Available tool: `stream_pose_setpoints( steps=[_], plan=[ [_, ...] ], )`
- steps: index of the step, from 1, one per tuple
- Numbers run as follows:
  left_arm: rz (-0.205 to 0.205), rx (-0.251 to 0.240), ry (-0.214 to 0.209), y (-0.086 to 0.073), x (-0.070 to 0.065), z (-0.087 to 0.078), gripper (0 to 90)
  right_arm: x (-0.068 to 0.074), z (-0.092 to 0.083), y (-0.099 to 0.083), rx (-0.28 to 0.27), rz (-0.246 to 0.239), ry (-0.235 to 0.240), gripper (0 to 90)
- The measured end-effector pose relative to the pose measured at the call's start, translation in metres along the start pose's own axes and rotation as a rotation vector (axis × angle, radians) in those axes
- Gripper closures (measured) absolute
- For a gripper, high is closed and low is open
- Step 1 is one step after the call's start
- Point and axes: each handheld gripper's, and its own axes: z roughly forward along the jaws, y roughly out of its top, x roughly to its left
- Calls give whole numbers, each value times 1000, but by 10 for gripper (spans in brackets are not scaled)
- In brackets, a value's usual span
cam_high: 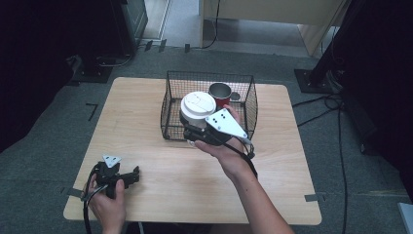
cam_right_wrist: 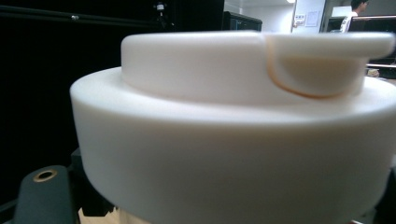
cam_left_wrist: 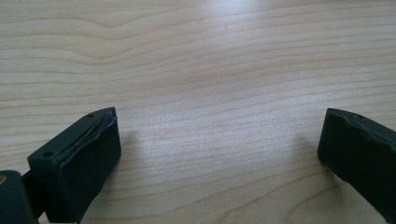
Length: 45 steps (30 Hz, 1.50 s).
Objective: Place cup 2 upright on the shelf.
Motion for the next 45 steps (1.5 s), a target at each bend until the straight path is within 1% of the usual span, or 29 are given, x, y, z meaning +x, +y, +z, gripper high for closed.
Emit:
stream_pose_setpoints(
  steps=[2,9,17,21,26,35,43,45],
  plan=[
    [0,0,0,0,0,0,0,-1,3,2,1,16,3,160],
    [0,0,0,0,0,0,0,-5,14,8,-7,5,-13,159],
    [0,0,0,0,0,0,0,-10,27,13,-18,44,-20,159],
    [0,0,0,0,0,0,0,-12,33,14,-22,40,-30,159],
    [1,0,0,0,0,0,0,-16,41,13,-20,27,-57,159],
    [1,0,0,0,0,0,0,-25,56,11,-34,47,-109,160],
    [2,0,0,0,0,0,0,-30,71,3,-29,50,-128,160],
    [1,0,1,0,0,0,0,-30,75,-1,-34,39,-126,159]
  ],
)
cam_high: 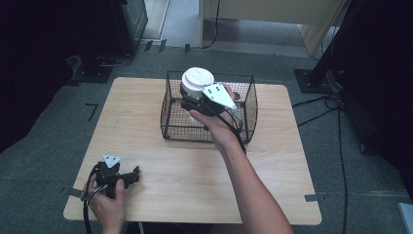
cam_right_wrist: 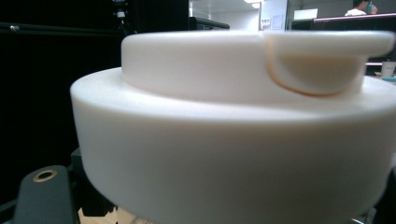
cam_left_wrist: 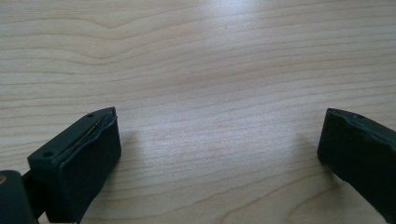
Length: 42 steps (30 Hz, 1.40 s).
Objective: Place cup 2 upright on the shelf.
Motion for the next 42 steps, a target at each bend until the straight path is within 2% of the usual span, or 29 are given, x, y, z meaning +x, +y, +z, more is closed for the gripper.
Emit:
stream_pose_setpoints(
  steps=[6,11,23,26,29,35,39,42],
  plan=[
    [1,0,0,0,0,0,0,-1,12,-12,12,-1,-19,159],
    [1,0,0,0,0,0,0,-2,20,-20,4,-9,-15,159],
    [0,0,-1,0,0,0,0,0,40,-38,37,-11,-49,159],
    [0,0,0,0,0,0,0,-1,45,-41,46,-5,-43,159],
    [0,0,0,0,0,0,0,-1,49,-46,54,-23,-36,159],
    [0,0,0,0,0,0,0,-3,57,-52,78,-29,-45,160],
    [0,0,0,0,0,0,0,-6,64,-55,116,-8,-14,159],
    [0,0,0,0,0,0,0,-5,69,-56,112,-28,-11,160]
  ],
)
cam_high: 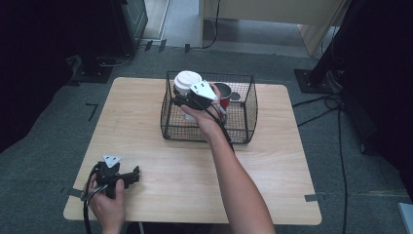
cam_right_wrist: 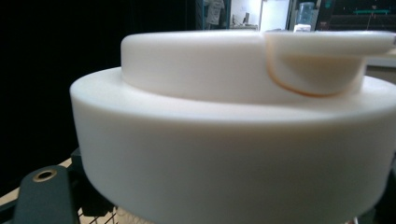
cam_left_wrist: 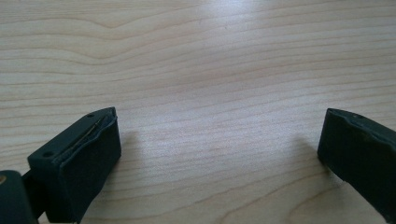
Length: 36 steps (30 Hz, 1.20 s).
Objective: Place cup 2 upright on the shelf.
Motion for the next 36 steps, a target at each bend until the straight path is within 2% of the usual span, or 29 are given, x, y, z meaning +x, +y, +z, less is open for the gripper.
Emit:
stream_pose_setpoints(
  steps=[3,7,11,18,22,33,36],
  plan=[
    [0,0,0,0,0,0,0,0,6,-1,-11,-8,10,160],
    [2,1,0,0,0,0,0,0,12,-3,7,-16,15,160],
    [2,1,0,0,0,0,0,0,18,-7,29,-33,-13,160],
    [2,1,1,0,0,0,0,-5,28,-15,43,-11,1,160],
    [2,2,1,0,0,0,0,-7,32,-18,51,-24,1,160],
    [2,1,0,0,0,0,0,-4,40,-29,91,6,64,159],
    [2,1,0,0,0,0,0,-4,42,-32,98,-7,79,159]
  ],
)
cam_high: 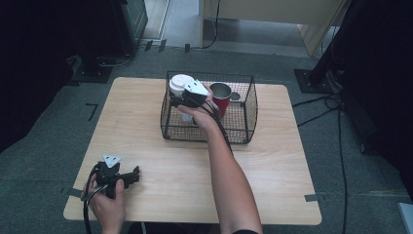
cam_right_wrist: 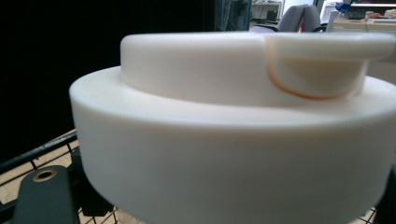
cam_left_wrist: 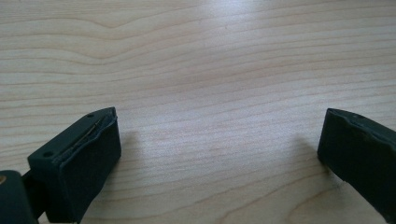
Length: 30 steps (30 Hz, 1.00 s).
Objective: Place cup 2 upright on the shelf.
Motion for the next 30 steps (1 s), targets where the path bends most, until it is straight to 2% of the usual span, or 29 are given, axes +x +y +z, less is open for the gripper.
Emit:
stream_pose_setpoints(
  steps=[6,12,16,22,26,30],
  plan=[
    [-1,0,0,0,0,0,0,-1,4,-6,24,-9,-13,158],
    [-1,0,0,0,0,0,0,0,4,-8,34,-18,7,158],
    [-1,0,0,0,0,0,0,-2,3,-8,43,-9,8,158],
    [-1,0,0,0,0,0,0,-7,-1,-8,72,-30,7,156],
    [-1,0,0,0,0,0,0,-8,-3,-8,82,-25,12,152],
    [-1,0,0,0,0,0,0,-8,-5,-7,80,-16,22,109]
  ],
)
